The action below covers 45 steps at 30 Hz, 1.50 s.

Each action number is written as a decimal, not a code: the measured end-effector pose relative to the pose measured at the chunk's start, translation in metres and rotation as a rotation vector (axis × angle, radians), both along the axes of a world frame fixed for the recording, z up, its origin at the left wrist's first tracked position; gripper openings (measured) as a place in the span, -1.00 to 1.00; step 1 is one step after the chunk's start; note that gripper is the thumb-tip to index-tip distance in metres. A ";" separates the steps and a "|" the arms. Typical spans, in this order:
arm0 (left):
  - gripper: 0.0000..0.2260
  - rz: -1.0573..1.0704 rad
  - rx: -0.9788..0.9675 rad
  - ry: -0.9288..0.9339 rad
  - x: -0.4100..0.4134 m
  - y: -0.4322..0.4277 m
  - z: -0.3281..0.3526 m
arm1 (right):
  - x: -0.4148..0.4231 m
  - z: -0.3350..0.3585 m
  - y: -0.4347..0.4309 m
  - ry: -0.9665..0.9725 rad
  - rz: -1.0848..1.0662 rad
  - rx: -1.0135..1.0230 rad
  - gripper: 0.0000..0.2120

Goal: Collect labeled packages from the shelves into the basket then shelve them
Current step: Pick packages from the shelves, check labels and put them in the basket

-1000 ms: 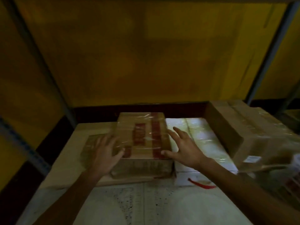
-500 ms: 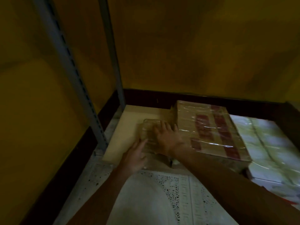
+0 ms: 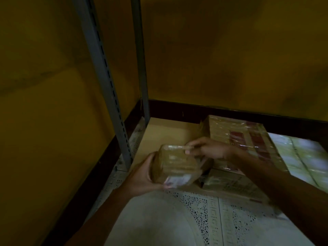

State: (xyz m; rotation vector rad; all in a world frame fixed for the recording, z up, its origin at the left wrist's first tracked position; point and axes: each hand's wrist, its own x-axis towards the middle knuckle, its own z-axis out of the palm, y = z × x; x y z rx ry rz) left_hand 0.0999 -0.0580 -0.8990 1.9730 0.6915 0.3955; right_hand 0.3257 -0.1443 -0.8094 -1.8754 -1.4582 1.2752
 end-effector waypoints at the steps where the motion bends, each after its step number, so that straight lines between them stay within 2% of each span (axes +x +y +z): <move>1: -0.18 0.019 -0.131 -0.072 0.003 -0.008 0.004 | -0.002 0.000 -0.004 0.066 -0.094 0.055 -0.82; 4: -0.28 0.144 -0.394 -0.254 0.017 -0.026 0.017 | -0.013 -0.007 -0.005 0.429 -0.378 0.244 -0.47; 6: -0.28 0.200 -0.491 -0.361 0.028 -0.032 0.027 | -0.024 -0.007 -0.006 0.461 -0.437 0.352 -0.25; 8: -0.24 0.246 -0.497 -0.421 0.034 -0.037 0.036 | -0.033 -0.003 -0.008 0.414 -0.484 0.447 -0.17; 13: -0.28 0.187 -0.459 -0.392 0.040 -0.054 0.050 | -0.036 0.009 -0.022 0.427 -0.603 0.493 -0.41; 16: -0.27 0.090 -0.418 -0.341 0.049 -0.066 0.060 | -0.021 0.013 -0.038 0.479 -0.659 0.471 -0.43; 19: -0.27 -0.015 -0.385 -0.320 0.074 -0.089 0.071 | 0.003 0.019 -0.071 0.406 -0.775 0.495 -0.45; 21: -0.31 -0.037 -0.359 -0.334 0.104 -0.114 0.079 | 0.027 0.024 -0.105 0.338 -0.889 0.536 -0.44; 24: -0.32 0.020 -0.329 -0.380 0.165 -0.163 0.093 | 0.071 0.036 -0.174 0.319 -0.828 0.608 -0.25; 26: -0.27 -0.029 -0.292 -0.395 0.211 -0.202 0.105 | 0.102 0.046 -0.230 0.207 -0.823 0.587 -0.11; 27: -0.24 -0.073 -0.268 -0.391 0.233 -0.225 0.112 | 0.118 0.050 -0.260 0.149 -0.866 0.581 -0.14; 28: -0.23 -0.111 -0.249 -0.394 0.255 -0.247 0.117 | 0.134 0.052 -0.289 0.100 -0.932 0.591 -0.23; 31: -0.30 -0.205 -0.243 -0.424 0.313 -0.317 0.127 | 0.173 0.055 -0.376 -0.027 -1.144 0.685 -0.71; 33: -0.41 -0.329 -0.230 -0.433 0.345 -0.368 0.127 | 0.190 0.053 -0.434 -0.093 -1.279 0.733 -0.78; 35: -0.48 -0.467 -0.254 -0.438 0.373 -0.419 0.126 | 0.208 0.050 -0.492 -0.134 -1.407 0.702 -0.75; 38: -0.43 -0.615 -0.274 -0.415 0.409 -0.487 0.124 | 0.232 0.049 -0.570 -0.133 -1.496 0.675 -0.71; 42: -0.47 -0.683 -0.244 -0.378 0.441 -0.559 0.111 | 0.246 0.049 -0.653 -0.040 -1.555 0.680 -0.39; 45: -0.49 -0.733 -0.275 -0.306 0.456 -0.601 0.097 | 0.247 0.044 -0.706 -0.162 -1.560 0.502 -0.29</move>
